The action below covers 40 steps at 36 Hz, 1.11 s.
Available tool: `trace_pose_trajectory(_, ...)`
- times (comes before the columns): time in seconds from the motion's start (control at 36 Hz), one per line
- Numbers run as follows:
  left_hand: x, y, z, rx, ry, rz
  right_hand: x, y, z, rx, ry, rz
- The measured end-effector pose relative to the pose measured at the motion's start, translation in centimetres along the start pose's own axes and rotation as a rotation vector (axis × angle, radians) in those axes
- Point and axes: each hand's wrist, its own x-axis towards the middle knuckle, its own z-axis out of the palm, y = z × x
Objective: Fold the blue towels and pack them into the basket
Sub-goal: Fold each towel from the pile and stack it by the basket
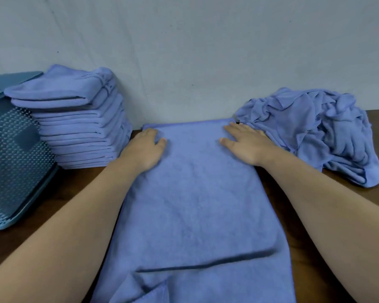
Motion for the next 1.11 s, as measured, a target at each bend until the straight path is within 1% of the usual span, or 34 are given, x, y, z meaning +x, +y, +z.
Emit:
trace_pose_trajectory(0.08,-0.7,-0.2,-0.1,-0.161,0.104,0.046,-0.2,0.2,0.1,0.069,0.075,-0.028)
trace_pose_trajectory(0.17,-2.2,-0.3,-0.6,-0.291,0.212,0.126,-1.3,0.2,0.0,0.281,0.228,-0.096)
trace_pose_trajectory(0.22,-3.8,-0.2,-0.9,-0.368,0.221,0.162,-2.4,0.1,-0.2,0.334,0.295,-0.165)
trace_pose_trajectory(0.31,-6.6,-0.2,-1.3,-0.407,0.205,0.215,-4.7,-0.3,-0.4,0.355,0.312,-0.230)
trace_pose_trajectory(0.42,-11.0,-0.8,-1.8,-0.431,0.176,0.254,-8.8,-1.0,-0.5,0.402,0.294,-0.271)
trace_pose_trajectory(0.53,-15.9,-1.4,-2.5,-0.482,0.151,0.286,-13.5,-1.6,-1.0,0.398,0.244,-0.316)
trace_pose_trajectory(0.67,-22.1,-1.4,-3.4,-0.593,0.041,0.303,-19.3,-2.3,-1.3,0.407,0.209,-0.333)
trace_pose_trajectory(0.81,-26.6,-0.9,-4.6,-0.588,-0.046,0.339,-24.3,-3.6,-1.7,0.507,0.196,-0.351)
trace_pose_trajectory(0.86,-27.8,-0.9,-5.2,-0.563,-0.126,0.362,-26.2,-4.5,-2.1,0.581,0.161,-0.379)
trace_pose_trajectory(0.94,-28.8,-0.7,-5.3,-0.517,-0.224,0.400,-29.0,-6.0,-2.9,0.656,0.086,-0.475)
trace_pose_trajectory(1.03,-28.9,-0.2,-5.3,-0.479,-0.243,0.411,-31.5,-7.3,-3.3,0.637,-0.006,-0.570)
trace_pose_trajectory(1.11,-28.7,0.1,-5.1,-0.475,-0.239,0.411,-33.4,-8.0,-3.2,0.567,-0.090,-0.614)
